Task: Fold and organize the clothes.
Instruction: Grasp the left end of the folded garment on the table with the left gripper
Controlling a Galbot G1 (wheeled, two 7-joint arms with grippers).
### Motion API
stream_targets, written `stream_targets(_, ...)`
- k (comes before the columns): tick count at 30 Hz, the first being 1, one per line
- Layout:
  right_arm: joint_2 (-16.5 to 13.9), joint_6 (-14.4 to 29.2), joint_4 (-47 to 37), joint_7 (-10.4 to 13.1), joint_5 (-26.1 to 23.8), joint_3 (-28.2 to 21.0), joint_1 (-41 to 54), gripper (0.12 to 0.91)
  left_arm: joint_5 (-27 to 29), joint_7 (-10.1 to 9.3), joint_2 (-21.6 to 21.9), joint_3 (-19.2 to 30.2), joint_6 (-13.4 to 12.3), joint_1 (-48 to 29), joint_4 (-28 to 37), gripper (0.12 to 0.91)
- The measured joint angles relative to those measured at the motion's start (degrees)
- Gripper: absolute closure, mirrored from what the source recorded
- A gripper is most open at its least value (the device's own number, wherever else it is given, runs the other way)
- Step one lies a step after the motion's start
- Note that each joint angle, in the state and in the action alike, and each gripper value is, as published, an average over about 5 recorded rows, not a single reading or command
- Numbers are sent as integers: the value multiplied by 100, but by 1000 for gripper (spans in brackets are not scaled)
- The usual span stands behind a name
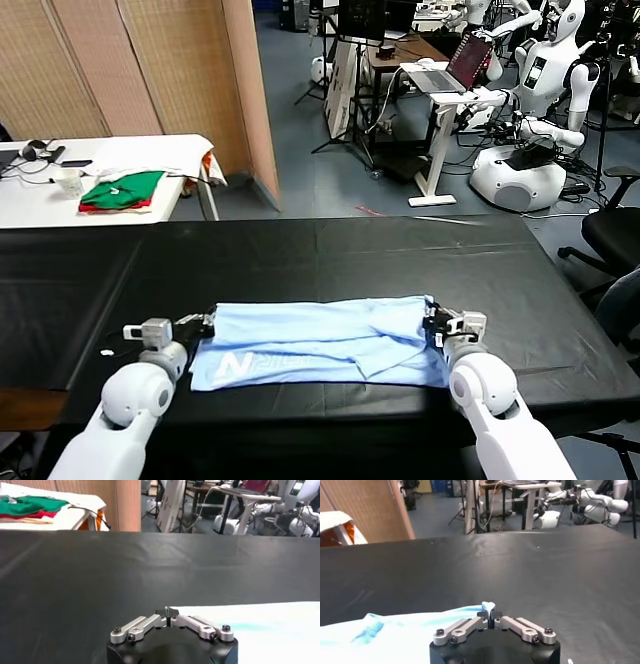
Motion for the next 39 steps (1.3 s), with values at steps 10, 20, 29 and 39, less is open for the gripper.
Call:
stream_targets(10,-199,-51,268,-752,42,216,-88,328,-39,96,-81,-99,-147,31,1,764)
stream_targets(20,-600,-187,932,-837,330,531,-339,119,-114,108,33,-424,-225,351,-349,185)
stream_targets(29,-698,-226,1301,-824,405,667,-421,118,-517,153,-240,-948,-259,1148,-989,124)
stream_targets(39,-706,-230,1385,-812,373,588,-428,118,-177,214,-651,-1046,-359,1651,-1162,123)
